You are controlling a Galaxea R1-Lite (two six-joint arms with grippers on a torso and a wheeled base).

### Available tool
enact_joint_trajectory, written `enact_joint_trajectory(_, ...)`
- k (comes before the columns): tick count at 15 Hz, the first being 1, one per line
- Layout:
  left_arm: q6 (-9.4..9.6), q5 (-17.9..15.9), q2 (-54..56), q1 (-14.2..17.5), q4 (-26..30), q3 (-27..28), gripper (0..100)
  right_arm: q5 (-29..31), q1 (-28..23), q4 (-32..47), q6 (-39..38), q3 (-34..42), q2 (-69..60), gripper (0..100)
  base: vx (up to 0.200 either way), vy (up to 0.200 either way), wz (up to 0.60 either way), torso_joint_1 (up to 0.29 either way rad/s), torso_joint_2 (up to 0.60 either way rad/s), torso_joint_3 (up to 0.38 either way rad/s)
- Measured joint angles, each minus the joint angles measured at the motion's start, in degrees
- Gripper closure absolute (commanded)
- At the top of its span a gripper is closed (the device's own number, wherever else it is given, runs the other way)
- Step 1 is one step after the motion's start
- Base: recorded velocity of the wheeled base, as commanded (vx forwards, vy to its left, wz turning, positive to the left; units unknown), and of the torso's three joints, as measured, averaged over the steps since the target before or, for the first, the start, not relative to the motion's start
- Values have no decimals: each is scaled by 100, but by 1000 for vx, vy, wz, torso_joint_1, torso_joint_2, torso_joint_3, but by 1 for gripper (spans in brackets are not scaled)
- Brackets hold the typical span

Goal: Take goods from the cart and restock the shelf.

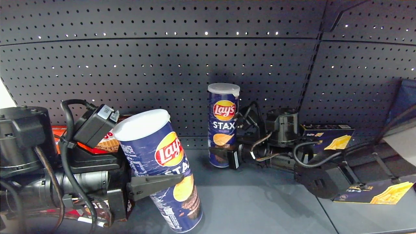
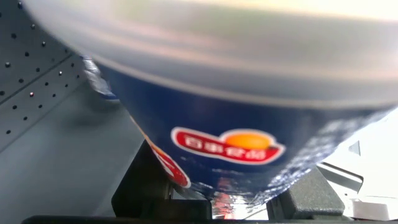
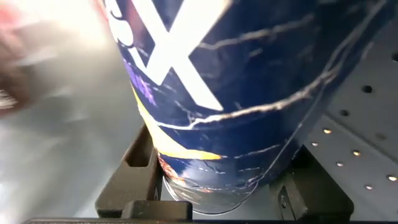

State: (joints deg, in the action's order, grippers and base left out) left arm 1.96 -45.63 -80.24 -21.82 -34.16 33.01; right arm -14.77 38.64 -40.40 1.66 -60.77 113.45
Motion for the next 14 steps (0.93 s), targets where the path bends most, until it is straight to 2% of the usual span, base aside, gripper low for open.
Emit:
enact_joint_trajectory(4, -11, 26, -5, 29, 2, 41, 100, 118, 199, -148, -35, 1281, -929, 100, 0, 0, 0, 0, 0, 0)
enact_joint_trajectory(9, -13, 335, -60, -6, 2, 155, 100, 137, 278, -1469, -44, 3246, -1747, 100, 0, 0, 0, 0, 0, 0)
enact_joint_trajectory(11, -11, 391, -83, -26, 4, 160, 100, 137, 350, -1987, -71, 3732, -1794, 100, 0, 0, 0, 0, 0, 0)
enact_joint_trajectory(14, -13, 417, -104, -41, 6, 166, 100, 140, 496, -2495, -98, 4038, -1665, 100, 0, 0, 0, 0, 0, 0)
